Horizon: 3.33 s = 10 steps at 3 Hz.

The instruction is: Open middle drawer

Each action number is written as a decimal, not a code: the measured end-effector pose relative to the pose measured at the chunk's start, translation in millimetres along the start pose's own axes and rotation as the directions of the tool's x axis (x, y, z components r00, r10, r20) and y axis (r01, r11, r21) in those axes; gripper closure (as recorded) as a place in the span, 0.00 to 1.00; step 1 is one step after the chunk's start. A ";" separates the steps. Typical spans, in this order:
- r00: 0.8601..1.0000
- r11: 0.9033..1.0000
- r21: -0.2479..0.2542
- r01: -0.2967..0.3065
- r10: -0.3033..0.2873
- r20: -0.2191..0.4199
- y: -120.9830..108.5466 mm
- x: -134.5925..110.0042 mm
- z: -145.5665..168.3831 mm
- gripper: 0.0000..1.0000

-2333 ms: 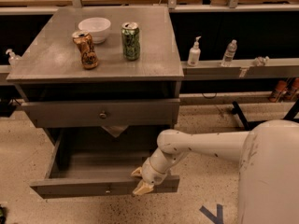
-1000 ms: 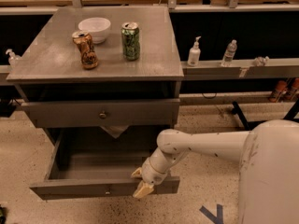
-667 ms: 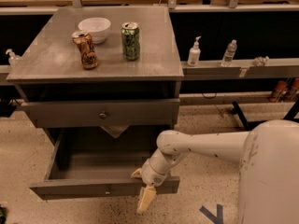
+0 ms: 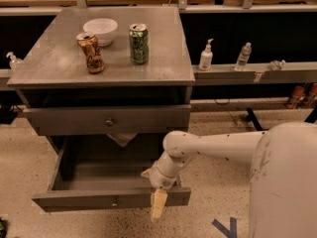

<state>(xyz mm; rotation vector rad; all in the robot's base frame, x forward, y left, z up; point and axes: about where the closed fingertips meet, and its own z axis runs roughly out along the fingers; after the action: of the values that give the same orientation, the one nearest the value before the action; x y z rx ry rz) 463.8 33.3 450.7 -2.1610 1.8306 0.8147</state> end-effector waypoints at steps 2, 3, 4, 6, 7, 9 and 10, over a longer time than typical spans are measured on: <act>0.999 0.999 -0.038 -0.004 0.002 -0.049 -2.0 19.0 17.5 0.15; 0.999 0.995 -0.096 -0.035 0.033 -0.022 24.6 25.1 33.0 0.43; 0.999 0.994 -0.101 -0.035 0.033 -0.021 26.7 24.0 32.7 0.42; 0.999 0.994 -0.101 -0.035 0.033 -0.021 26.8 24.0 32.7 0.32; 0.999 0.994 -0.101 -0.035 0.033 -0.021 26.8 24.0 32.7 0.36; 0.999 0.994 -0.103 -0.031 0.030 -0.018 26.6 23.8 33.2 0.00; 1.000 0.994 -0.106 -0.026 0.025 -0.013 26.1 23.4 33.8 0.00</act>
Offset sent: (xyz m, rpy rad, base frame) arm -0.0187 -0.0150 -0.0591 -0.0598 0.1082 0.0323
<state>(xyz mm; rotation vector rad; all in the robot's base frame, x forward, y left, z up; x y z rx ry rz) 431.3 24.1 415.6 -2.2146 1.8642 0.9266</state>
